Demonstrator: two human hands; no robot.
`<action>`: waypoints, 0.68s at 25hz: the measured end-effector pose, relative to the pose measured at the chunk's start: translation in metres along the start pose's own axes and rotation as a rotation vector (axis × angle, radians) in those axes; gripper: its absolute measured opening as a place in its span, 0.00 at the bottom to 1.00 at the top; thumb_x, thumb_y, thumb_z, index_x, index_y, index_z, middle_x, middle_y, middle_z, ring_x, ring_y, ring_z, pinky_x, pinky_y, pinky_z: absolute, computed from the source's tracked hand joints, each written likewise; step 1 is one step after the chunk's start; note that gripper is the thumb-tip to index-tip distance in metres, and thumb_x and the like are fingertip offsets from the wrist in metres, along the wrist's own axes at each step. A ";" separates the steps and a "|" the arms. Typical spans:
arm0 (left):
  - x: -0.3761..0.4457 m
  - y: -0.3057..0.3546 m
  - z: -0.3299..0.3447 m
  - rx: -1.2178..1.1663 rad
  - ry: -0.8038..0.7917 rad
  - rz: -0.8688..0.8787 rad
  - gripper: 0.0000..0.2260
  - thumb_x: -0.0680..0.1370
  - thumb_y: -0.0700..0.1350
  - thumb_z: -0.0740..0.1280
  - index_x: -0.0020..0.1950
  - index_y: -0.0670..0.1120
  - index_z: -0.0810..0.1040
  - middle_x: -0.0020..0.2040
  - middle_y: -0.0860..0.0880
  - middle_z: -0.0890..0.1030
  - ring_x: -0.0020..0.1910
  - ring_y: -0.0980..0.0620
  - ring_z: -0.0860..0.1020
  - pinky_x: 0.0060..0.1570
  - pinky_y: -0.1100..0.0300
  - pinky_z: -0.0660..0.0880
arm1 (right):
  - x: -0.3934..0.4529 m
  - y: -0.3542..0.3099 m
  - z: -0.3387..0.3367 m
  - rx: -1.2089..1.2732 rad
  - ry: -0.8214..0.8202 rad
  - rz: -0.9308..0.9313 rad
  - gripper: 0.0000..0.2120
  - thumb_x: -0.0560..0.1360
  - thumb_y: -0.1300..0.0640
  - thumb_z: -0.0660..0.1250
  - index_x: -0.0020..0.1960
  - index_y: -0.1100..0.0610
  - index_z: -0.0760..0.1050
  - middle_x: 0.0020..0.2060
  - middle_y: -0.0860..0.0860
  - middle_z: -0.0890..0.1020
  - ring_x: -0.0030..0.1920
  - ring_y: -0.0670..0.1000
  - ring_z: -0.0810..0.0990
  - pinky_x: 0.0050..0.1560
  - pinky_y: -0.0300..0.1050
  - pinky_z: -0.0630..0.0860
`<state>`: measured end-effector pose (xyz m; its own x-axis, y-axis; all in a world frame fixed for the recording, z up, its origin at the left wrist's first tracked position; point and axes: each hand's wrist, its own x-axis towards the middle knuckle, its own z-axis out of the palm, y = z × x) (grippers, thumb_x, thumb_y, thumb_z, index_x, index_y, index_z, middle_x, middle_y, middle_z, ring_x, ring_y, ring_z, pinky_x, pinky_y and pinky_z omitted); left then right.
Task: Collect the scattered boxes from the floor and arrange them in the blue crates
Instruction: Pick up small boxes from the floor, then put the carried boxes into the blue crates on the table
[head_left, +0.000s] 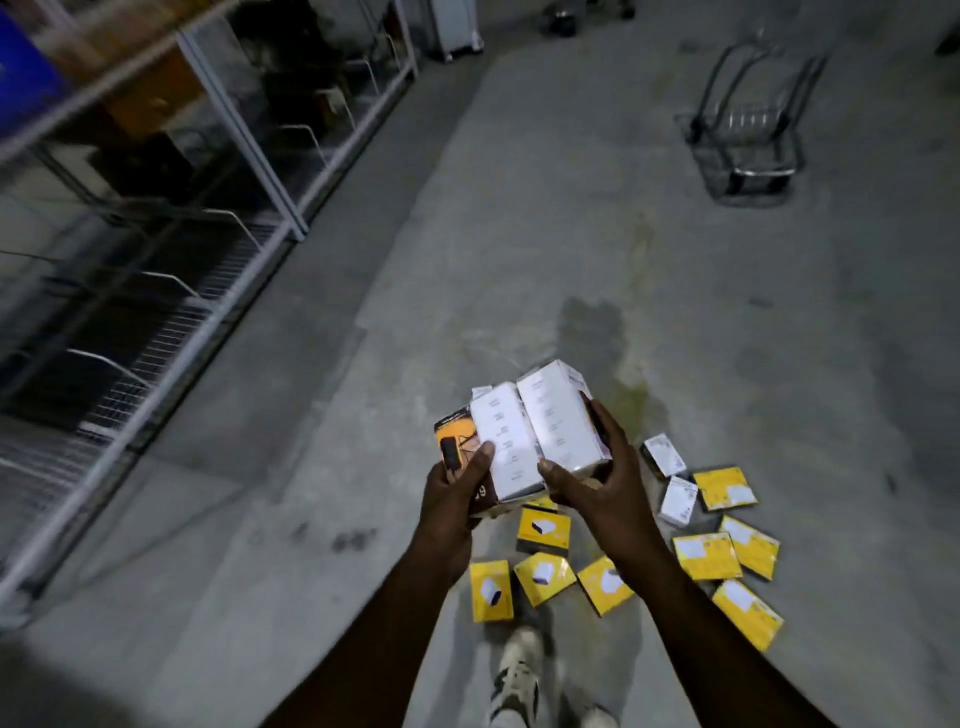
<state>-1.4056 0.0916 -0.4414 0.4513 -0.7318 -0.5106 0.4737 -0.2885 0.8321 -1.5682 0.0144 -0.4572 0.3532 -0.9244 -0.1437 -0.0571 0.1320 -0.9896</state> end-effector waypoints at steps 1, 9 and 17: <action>-0.015 0.017 -0.003 -0.029 0.015 0.035 0.23 0.70 0.51 0.74 0.64 0.45 0.79 0.58 0.42 0.84 0.56 0.40 0.83 0.54 0.47 0.77 | -0.007 -0.019 0.010 0.012 -0.010 -0.024 0.45 0.61 0.39 0.81 0.73 0.34 0.62 0.70 0.45 0.70 0.69 0.51 0.73 0.59 0.64 0.77; -0.102 0.153 -0.095 -0.045 0.049 0.311 0.14 0.76 0.45 0.72 0.61 0.48 0.80 0.57 0.47 0.85 0.50 0.50 0.85 0.39 0.61 0.78 | -0.041 -0.153 0.134 0.224 -0.210 -0.150 0.35 0.70 0.64 0.76 0.70 0.42 0.67 0.64 0.46 0.78 0.59 0.48 0.82 0.44 0.51 0.83; -0.090 0.233 -0.242 0.184 0.027 0.534 0.34 0.68 0.36 0.79 0.71 0.47 0.70 0.65 0.48 0.81 0.63 0.47 0.80 0.61 0.49 0.78 | -0.010 -0.200 0.297 0.259 -0.381 -0.182 0.35 0.68 0.61 0.76 0.70 0.43 0.68 0.61 0.46 0.81 0.59 0.52 0.82 0.45 0.53 0.83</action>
<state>-1.1530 0.2395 -0.2541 0.6124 -0.7905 -0.0117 0.0353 0.0126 0.9993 -1.2831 0.1038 -0.2601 0.6546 -0.7509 0.0874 0.2540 0.1096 -0.9610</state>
